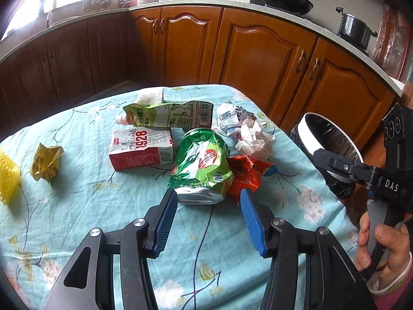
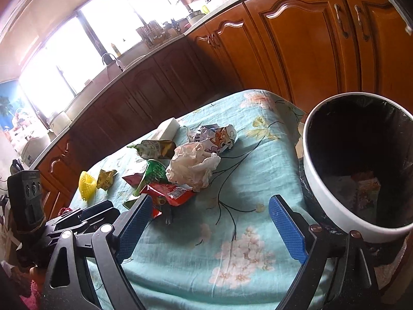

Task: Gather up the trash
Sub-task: 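Grasp the green chip bag with the left tool while the right tool grasps the crumpled tissue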

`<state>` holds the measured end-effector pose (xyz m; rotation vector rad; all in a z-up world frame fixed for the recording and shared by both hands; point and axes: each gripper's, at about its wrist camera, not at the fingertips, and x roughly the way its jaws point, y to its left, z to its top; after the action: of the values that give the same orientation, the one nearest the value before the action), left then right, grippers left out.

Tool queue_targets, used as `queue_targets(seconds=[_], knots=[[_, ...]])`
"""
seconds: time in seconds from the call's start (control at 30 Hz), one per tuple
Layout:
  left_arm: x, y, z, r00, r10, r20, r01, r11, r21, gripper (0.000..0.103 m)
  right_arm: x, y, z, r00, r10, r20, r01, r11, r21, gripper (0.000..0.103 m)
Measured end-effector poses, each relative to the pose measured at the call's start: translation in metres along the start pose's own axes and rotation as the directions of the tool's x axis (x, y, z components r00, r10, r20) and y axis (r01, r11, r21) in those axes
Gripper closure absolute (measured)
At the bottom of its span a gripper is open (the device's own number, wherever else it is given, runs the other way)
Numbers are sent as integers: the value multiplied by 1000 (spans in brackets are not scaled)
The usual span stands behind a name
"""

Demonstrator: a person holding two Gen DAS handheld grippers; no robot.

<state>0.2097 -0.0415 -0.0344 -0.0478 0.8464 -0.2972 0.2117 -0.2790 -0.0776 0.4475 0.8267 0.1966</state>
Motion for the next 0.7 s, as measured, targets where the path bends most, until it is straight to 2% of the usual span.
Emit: queue_targets(seconds=[0.1, 0.2, 0.33, 0.43, 0.53, 0.6, 0.63, 0.67, 0.7], knots=[[12, -3, 6, 1000, 1, -13, 0, 999, 32, 50, 16, 1, 8, 1000, 10, -25, -10, 1000, 3, 21], [25, -5, 11, 1000, 13, -27, -11, 998, 54, 45, 29, 2, 16, 999, 23, -43, -23, 1000, 4, 23], [43, -8, 15, 999, 34, -42, -30, 996, 86, 45, 50, 5, 24, 997, 40, -69, -40, 999, 10, 26], [52, -12, 16, 998, 48, -46, -43, 994, 105, 45, 67, 6, 27, 994, 54, -99, -53, 998, 19, 34], [57, -13, 16, 997, 57, -43, -52, 992, 112, 50, 75, 7, 26, 990, 78, -117, -76, 997, 23, 52], [58, -10, 16, 999, 33, -43, -28, 994, 103, 60, 75, 11, 25, 990, 82, -116, -82, 997, 4, 72], [56, -9, 16, 999, 20, -40, -16, 995, 98, 65, 73, 13, 25, 991, 76, -113, -77, 997, -7, 78], [55, -8, 16, 999, 21, -35, -17, 995, 98, 66, 71, 15, 25, 991, 73, -108, -76, 997, -16, 92], [54, -8, 16, 999, 23, -32, -19, 995, 99, 67, 67, 16, 25, 993, 65, -104, -67, 997, -24, 97]])
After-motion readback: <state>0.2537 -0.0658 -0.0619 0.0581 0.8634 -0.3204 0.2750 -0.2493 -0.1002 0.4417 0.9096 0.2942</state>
